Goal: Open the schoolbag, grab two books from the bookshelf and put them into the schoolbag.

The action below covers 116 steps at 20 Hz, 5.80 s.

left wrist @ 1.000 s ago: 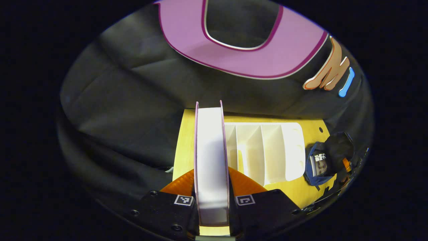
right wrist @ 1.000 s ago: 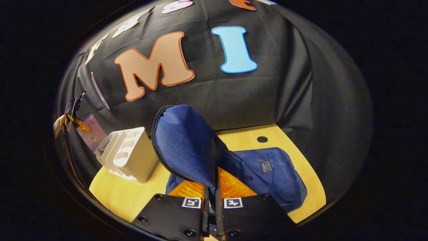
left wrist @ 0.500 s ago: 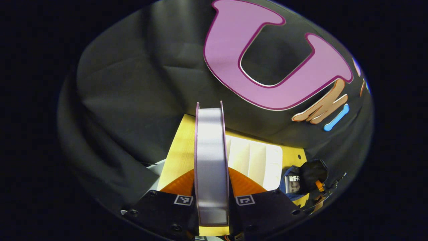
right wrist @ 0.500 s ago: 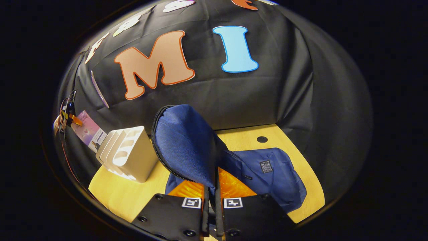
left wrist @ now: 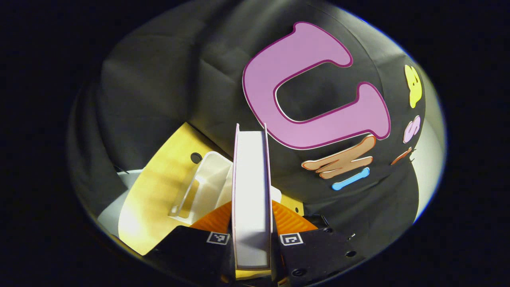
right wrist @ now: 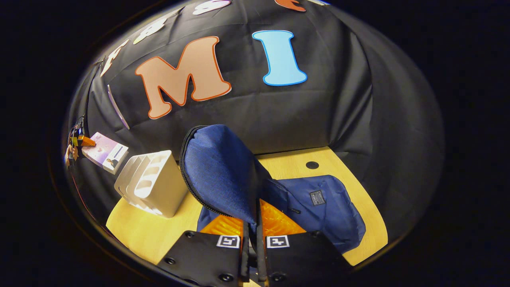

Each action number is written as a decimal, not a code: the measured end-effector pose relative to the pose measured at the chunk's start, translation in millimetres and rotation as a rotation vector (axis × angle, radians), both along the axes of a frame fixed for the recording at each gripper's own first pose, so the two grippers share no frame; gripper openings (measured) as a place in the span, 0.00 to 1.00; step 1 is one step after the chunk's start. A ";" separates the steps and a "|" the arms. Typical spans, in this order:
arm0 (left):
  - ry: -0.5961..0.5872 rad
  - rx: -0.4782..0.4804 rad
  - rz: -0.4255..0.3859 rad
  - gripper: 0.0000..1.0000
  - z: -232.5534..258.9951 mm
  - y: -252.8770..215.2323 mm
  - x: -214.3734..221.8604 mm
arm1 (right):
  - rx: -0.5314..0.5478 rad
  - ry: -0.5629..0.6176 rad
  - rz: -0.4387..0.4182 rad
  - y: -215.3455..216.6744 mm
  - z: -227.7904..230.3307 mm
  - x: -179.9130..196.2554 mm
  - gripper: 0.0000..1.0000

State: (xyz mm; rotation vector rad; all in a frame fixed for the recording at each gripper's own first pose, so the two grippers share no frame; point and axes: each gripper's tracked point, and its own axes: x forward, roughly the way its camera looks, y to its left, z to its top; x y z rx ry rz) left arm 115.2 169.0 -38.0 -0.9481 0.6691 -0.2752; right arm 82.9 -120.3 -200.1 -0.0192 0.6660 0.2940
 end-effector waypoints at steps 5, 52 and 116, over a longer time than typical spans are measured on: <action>-0.003 -0.103 -0.062 0.31 -2.4 -58.2 0.7 | 0.012 -0.001 -0.006 -0.9 0.1 -0.9 0.10; 0.295 -0.434 -0.469 0.31 -135.2 -589.7 -24.3 | 0.102 -0.024 0.018 -13.8 21.8 2.3 0.07; -0.499 0.716 -0.067 0.94 81.1 -326.2 -17.0 | -0.017 -0.039 0.034 37.4 2.0 -31.6 0.78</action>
